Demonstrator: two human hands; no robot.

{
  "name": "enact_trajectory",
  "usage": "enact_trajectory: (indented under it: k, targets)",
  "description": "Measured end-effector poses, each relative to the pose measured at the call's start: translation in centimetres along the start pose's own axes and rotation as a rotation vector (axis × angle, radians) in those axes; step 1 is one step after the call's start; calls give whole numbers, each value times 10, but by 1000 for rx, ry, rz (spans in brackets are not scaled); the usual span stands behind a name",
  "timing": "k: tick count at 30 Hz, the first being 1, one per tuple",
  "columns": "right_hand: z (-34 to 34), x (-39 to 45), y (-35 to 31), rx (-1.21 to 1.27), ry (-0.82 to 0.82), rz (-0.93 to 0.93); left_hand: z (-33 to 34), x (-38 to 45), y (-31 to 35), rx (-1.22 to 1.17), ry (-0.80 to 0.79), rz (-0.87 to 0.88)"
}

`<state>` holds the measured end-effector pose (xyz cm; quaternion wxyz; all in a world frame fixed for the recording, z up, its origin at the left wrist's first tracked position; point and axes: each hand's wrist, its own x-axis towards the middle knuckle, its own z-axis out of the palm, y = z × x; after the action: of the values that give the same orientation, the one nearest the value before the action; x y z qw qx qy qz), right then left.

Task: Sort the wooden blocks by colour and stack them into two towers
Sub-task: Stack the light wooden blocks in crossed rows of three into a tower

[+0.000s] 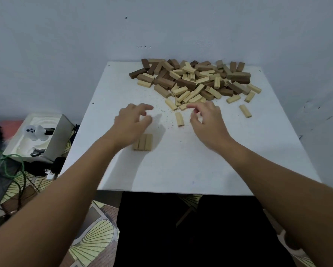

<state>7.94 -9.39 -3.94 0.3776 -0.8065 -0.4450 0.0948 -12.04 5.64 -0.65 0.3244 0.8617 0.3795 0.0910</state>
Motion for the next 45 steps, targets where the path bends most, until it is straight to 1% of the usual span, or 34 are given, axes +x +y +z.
enact_trajectory:
  k: [1, 2, 4, 5, 6, 8, 11, 14, 17, 19, 23, 27, 29, 31, 33, 35, 37, 39, 45]
  targets:
    - [-5, 6, 9, -102, -8, 10, 12, 7, 13, 94, -7, 33]
    - [-9, 10, 18, -217, -54, 15, 24, 13, 27, 194, -29, 62]
    - [-14, 14, 32, -427, -208, -10, 51, 21, 50, 386, -66, 104]
    - [-14, 12, 38, -474, -264, -34, 62, 22, 58, 456, -74, 118]
    - [-15, 10, 42, -476, -284, -49, 72, 22, 63, 504, -67, 126]
    - [-19, 3, 51, -434, -256, -62, 84, 21, 68, 538, -16, 113]
    - [-26, -9, 66, -394, -218, -127, 94, 20, 74, 467, 38, 97]
    - [-35, -16, 76, -358, -235, -169, 104, 16, 82, 368, 13, 97]
    - [-40, -15, 75, -405, -279, -184, 110, 17, 88, 363, 17, 118]
    - [-44, -17, 75, -369, -262, -177, 110, 17, 92, 350, 10, 133]
    - [-53, -37, 87, -294, -198, -223, 116, 12, 92, 312, -19, 217]
    - [-66, -59, 97, -180, -129, -215, 126, 0, 101, 260, -74, 296]
    - [-71, -68, 100, -124, -116, -231, 132, -8, 106, 205, -116, 362]
    - [-73, -75, 103, -57, -128, -225, 138, -13, 105, 114, -137, 381]
    - [-74, -77, 107, -5, -98, -151, 138, -14, 103, -22, -158, 329]
    - [-73, -76, 108, -83, -53, -79, 134, -9, 100, -146, -184, 221]
    - [-70, -73, 107, -183, -65, -52, 131, -3, 97, -207, -198, 148]
    - [-69, -71, 106, -179, -91, -44, 130, 2, 95, -230, -212, 126]
    - [-72, -69, 109, -94, -81, -25, 131, 3, 94, -272, -222, 123]
